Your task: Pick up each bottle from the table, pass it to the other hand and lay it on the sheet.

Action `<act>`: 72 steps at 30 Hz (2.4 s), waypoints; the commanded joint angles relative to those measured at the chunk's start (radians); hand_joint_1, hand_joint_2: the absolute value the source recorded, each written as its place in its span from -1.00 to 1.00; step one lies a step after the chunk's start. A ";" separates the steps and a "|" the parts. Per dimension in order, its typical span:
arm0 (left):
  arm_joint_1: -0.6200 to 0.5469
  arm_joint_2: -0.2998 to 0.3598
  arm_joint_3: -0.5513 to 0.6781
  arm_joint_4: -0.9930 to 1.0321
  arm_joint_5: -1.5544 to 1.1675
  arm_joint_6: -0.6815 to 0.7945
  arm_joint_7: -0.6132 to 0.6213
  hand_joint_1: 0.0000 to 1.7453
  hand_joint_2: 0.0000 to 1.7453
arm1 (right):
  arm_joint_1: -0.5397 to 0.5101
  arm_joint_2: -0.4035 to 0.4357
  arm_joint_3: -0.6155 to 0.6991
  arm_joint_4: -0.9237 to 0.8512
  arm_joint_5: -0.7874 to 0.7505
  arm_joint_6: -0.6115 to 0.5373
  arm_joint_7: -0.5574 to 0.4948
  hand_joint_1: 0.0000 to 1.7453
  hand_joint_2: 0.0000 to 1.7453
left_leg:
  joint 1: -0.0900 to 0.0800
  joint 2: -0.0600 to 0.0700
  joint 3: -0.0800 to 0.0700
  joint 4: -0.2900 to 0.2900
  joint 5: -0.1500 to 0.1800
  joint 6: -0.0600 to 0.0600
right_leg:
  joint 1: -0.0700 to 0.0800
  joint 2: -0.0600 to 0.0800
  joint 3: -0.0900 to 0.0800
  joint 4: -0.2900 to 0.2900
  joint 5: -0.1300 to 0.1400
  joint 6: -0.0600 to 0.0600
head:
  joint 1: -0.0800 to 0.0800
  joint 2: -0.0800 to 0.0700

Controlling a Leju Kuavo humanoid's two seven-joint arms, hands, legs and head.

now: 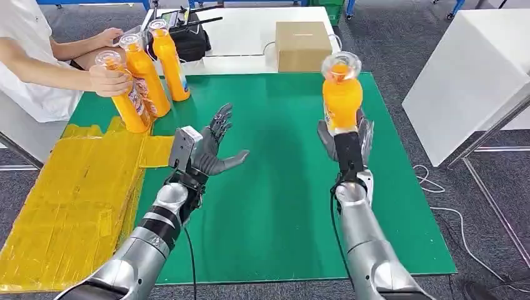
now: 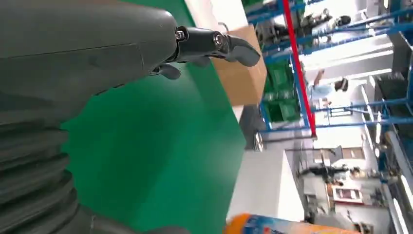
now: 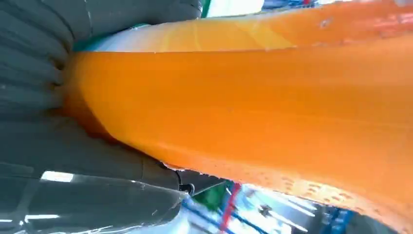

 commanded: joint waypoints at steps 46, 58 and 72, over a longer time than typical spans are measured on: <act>0.012 -0.015 -0.312 -0.063 0.069 -0.059 -0.046 -1.00 1.00 | -0.148 0.132 0.459 0.421 -0.158 0.206 -0.037 1.00 1.00 | 0.001 0.001 0.004 0.000 -0.002 -0.001 | 0.001 0.000 0.004 0.000 -0.002 -0.001 | 0.000 0.000; -0.024 0.012 -0.190 0.006 0.064 -0.011 -0.039 -1.00 1.00 | -0.056 0.132 0.934 0.281 0.037 0.047 0.056 1.00 1.00 | 0.002 0.002 0.004 -0.001 -0.002 -0.001 | 0.002 0.000 0.003 -0.001 -0.001 -0.002 | 0.000 0.000; -0.049 0.004 -0.067 0.043 0.060 0.025 -0.038 -1.00 1.00 | -0.016 0.132 1.039 0.334 0.293 0.047 0.103 1.00 1.00 | 0.003 -0.002 0.002 0.000 -0.002 -0.003 | 0.003 -0.004 0.004 0.000 -0.003 -0.002 | -0.002 0.000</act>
